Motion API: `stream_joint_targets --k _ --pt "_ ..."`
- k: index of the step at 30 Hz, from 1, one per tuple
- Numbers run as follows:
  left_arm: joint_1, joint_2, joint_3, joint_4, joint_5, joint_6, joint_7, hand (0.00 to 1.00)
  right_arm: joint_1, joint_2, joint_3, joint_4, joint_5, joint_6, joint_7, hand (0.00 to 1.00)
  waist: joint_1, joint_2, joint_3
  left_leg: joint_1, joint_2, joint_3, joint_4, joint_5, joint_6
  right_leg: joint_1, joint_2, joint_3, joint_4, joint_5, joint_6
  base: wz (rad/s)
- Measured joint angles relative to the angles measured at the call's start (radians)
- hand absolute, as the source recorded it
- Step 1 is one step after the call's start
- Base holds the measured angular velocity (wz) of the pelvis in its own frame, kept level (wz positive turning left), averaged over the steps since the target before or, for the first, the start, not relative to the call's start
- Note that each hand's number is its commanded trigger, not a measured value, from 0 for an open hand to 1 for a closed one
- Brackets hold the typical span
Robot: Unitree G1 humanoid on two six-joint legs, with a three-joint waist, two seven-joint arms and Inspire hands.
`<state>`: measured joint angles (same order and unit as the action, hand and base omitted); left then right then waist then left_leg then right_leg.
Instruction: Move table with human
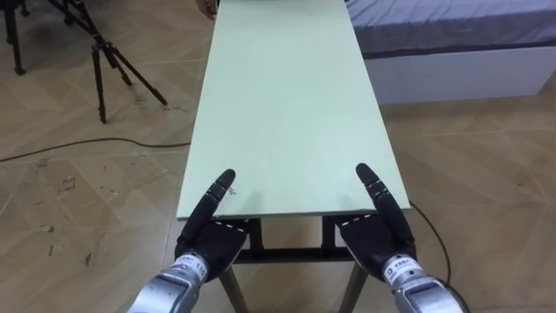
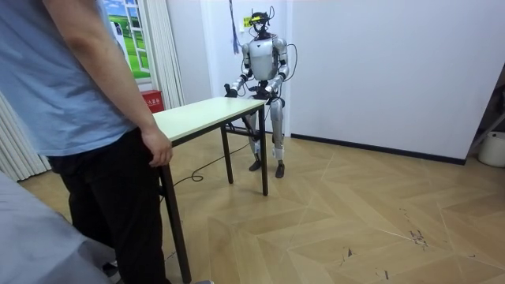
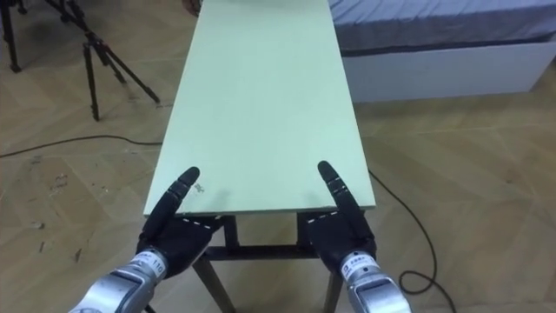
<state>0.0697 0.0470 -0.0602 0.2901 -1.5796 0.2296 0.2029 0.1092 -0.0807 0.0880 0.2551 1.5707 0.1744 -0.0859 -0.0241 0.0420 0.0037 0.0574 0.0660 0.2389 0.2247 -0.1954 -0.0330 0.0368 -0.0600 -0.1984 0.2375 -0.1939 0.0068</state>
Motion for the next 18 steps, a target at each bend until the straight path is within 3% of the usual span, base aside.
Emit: stream_joint_targets --k 1,2,3,5,7,13,18 --pt "0.000 -0.002 0.000 -0.007 0.000 -0.004 0.013 0.00 0.000 0.002 0.000 -0.003 0.000 -0.002 -0.006 0.05 0.000 0.000 0.0003 0.000 0.000 0.000 0.000 0.000 0.000 0.000 0.000 0.000 0.000 0.000 0.000 0.00" --pt "0.000 -0.003 0.000 -0.014 0.000 -0.007 0.025 0.14 0.000 0.005 0.000 -0.008 0.000 -0.003 -0.014 0.20 0.000 -0.001 0.0011 -0.001 0.000 0.000 0.000 0.000 0.000 0.000 0.000 0.001 0.000 0.000 0.000 0.00" --pt "0.000 -0.004 0.000 -0.018 0.000 -0.009 0.031 0.35 0.000 0.006 0.000 -0.011 0.000 -0.005 -0.017 0.51 -0.001 -0.001 0.0016 -0.002 0.000 0.000 0.000 0.000 0.000 0.000 0.000 0.001 0.000 0.000 0.000 0.00" --pt "0.000 -0.014 0.000 -0.028 0.000 -0.024 0.043 0.70 0.000 0.014 0.000 -0.022 0.000 -0.015 -0.031 1.00 -0.001 -0.001 0.0030 -0.007 0.000 0.000 0.000 0.000 0.000 -0.001 0.000 0.001 0.001 0.001 0.001 0.00" --pt "0.000 -0.026 0.000 -0.033 0.000 -0.038 0.050 0.99 0.000 0.019 0.000 -0.024 0.000 -0.023 -0.035 1.00 -0.001 -0.001 0.0035 -0.009 0.000 0.000 0.000 0.000 0.000 -0.001 0.000 0.001 0.000 0.002 0.001 0.00" --pt "0.000 -0.043 -0.001 -0.054 -0.001 -0.043 0.063 1.00 -0.001 0.025 0.002 -0.026 -0.003 -0.048 -0.101 1.00 0.007 0.001 0.0179 -0.020 -0.001 0.000 0.000 0.000 0.000 -0.008 0.000 0.001 -0.004 0.002 0.002 0.01" --pt "0.003 -0.044 -0.004 -0.060 0.001 -0.044 0.100 1.00 0.000 0.023 0.017 -0.030 -0.027 -0.055 -0.121 1.00 0.004 -0.001 0.0202 -0.030 -0.001 -0.003 -0.005 0.000 0.000 -0.019 0.000 -0.006 0.000 0.002 0.002 0.01"
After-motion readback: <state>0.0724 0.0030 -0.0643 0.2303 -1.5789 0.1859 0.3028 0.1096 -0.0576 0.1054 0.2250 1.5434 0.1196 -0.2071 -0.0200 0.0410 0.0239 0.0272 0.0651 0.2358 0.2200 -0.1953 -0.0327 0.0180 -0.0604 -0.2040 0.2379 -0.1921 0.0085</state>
